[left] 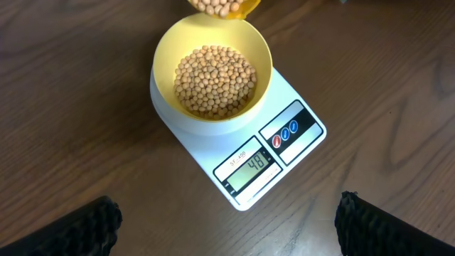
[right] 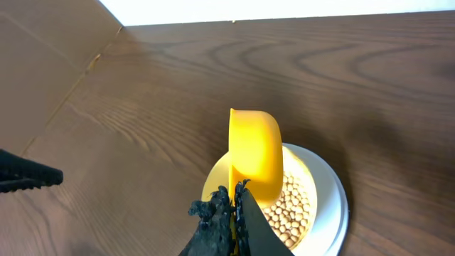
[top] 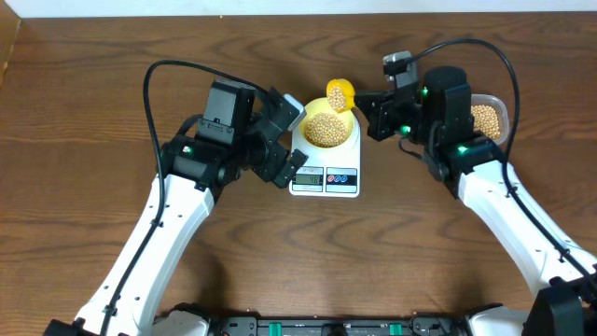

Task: Scoop item into bowl and weigh 50g on scale
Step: 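Tilt the scoop to pour soybeans into the yellow bowl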

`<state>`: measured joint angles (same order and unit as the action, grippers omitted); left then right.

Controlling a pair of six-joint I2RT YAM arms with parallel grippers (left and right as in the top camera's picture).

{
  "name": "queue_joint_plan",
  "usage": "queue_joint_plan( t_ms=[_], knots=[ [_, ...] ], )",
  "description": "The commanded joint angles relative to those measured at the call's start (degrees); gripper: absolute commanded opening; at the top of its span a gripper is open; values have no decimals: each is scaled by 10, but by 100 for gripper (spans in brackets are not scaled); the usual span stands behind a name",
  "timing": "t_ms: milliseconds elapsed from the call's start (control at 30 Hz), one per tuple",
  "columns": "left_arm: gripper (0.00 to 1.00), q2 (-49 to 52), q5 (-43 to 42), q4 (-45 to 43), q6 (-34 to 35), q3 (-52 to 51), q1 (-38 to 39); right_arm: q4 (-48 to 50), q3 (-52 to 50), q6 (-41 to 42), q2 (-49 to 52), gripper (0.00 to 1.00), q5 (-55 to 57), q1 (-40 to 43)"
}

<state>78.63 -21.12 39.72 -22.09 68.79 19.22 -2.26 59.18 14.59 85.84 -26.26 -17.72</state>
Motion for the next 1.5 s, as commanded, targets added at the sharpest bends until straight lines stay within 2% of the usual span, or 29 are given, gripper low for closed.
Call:
queue_joint_plan(
  t_ms=[0, 233, 467, 600, 867, 1467],
  knots=[
    [98, -8, -7, 2, 5, -3, -2, 3, 0, -28, -3, 1, 3, -4],
    [98, -8, -7, 2, 5, -3, -2, 2, 0, -69, -3, 1, 2, -4],
    [98, -8, -7, 2, 5, -3, -2, 1, 0, -71, -3, 1, 2, -4],
    [98, -8, -7, 2, 5, -3, -2, 2, 0, -41, -3, 1, 2, -4],
    [98, -9, -7, 2, 5, -3, -2, 3, 0, 75, -3, 1, 2, -3],
    [98, -8, -7, 2, 5, -3, -2, 4, 0, 77, -3, 1, 3, -3]
  ],
)
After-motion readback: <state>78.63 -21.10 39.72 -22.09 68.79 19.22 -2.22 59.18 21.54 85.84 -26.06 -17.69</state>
